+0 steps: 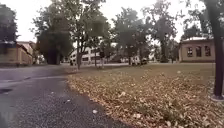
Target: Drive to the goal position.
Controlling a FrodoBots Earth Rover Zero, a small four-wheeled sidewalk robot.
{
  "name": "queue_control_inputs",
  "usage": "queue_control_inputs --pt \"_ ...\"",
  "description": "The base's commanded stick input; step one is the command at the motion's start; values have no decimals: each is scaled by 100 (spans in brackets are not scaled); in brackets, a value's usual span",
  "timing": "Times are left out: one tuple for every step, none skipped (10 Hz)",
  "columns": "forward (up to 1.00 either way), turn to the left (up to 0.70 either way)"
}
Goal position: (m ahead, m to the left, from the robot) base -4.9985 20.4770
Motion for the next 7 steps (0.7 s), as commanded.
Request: queue_control_inputs --pt "0 0" --pt "0 0" --pt "0 0" --pt "0 0" --pt "0 5" --pt "0 45" --pt "0 45"
